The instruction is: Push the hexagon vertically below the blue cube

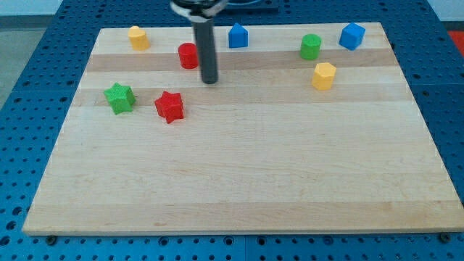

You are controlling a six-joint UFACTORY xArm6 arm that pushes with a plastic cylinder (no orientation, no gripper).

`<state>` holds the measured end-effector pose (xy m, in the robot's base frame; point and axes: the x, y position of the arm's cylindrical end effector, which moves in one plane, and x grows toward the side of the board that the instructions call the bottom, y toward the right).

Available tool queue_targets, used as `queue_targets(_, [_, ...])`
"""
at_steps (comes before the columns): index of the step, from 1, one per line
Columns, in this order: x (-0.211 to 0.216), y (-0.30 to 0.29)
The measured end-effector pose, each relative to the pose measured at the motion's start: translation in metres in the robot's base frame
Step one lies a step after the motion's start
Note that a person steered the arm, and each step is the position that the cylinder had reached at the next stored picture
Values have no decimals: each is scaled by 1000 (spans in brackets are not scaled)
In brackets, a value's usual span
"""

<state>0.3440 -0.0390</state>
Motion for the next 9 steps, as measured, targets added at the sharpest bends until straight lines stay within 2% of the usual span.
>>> queue_targets(2, [-16, 92])
queue_targets(5, [-3, 195])
queue_targets(9, [-4, 241])
